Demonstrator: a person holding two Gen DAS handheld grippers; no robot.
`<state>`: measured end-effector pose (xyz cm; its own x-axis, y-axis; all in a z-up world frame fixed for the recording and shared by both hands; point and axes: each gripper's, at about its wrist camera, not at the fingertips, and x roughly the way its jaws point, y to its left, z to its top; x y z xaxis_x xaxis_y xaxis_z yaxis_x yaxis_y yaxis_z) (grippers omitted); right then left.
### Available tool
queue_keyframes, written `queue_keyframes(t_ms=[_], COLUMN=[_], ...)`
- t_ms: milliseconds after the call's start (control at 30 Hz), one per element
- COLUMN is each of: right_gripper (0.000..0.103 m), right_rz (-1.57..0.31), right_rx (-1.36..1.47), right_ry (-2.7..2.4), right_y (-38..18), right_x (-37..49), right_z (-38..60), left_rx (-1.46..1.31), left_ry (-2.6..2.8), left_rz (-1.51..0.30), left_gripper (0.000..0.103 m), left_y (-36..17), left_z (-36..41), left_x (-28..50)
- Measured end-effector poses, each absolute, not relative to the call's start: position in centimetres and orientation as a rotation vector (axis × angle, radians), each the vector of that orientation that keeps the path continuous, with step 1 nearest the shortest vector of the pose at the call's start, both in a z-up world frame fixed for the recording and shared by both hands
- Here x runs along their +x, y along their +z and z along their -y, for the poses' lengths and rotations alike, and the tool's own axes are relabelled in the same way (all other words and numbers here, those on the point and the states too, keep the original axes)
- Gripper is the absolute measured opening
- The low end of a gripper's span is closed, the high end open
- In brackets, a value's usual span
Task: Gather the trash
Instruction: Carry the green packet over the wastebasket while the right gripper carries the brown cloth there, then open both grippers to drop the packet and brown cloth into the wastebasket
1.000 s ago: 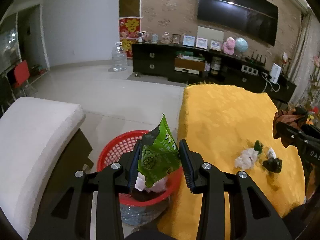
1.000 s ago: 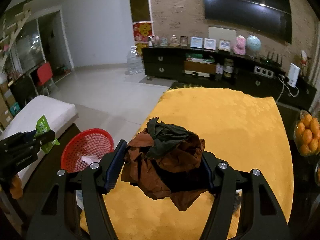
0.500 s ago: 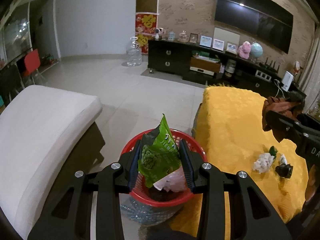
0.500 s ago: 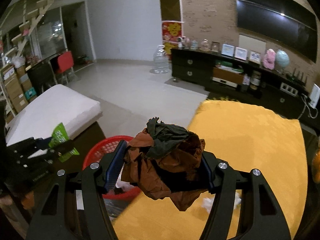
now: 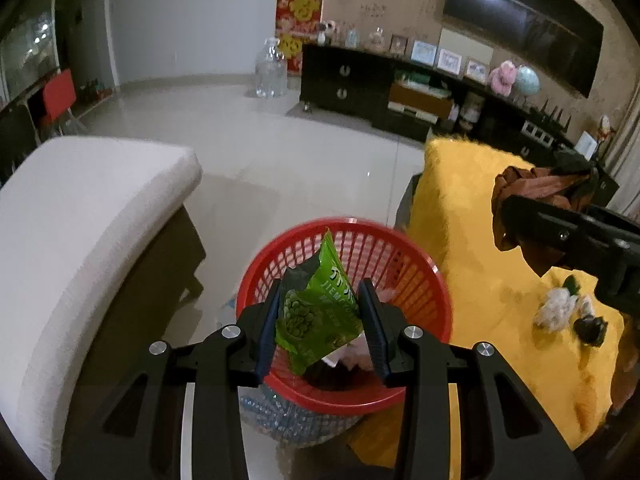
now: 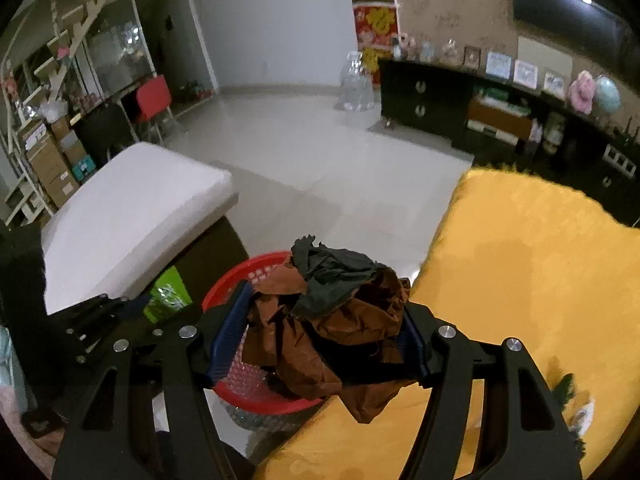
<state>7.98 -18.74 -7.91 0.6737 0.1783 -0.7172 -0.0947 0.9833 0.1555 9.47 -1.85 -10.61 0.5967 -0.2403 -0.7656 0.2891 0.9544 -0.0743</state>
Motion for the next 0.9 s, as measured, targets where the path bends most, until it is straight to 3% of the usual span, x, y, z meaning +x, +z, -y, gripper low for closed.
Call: queue_keyframes(t_ms=[367,600,733,900], right_gripper=[0.065,0.071,0.078,0.08], right_rz=[-0.915,-0.926,-0.92,-0.906], right_rx=[0.128,0.13,0.156,0.187], right_ry=[0.185,0.195,0.199,0.192], right_y=[-11.9,-12.5,-12.3,-11.6], right_x=[10.0,11.1,11.1,10.5], right_z=[17.2,17.2,17.5,18.7], left_rx=[0.074,0.079,0.078,0.078], left_ry=[-0.294,-0.296,-0.296,-0.286], left_rz=[-0.951,-0.964,-0.965,-0.948], left_gripper=[0.037,0.039,0.048,0.064], left_y=[-13.8,-14.4,-14.4,-14.0], left_z=[1.9,2.3,2.2,2.0], left_x=[11.3,11.8,11.9,11.7])
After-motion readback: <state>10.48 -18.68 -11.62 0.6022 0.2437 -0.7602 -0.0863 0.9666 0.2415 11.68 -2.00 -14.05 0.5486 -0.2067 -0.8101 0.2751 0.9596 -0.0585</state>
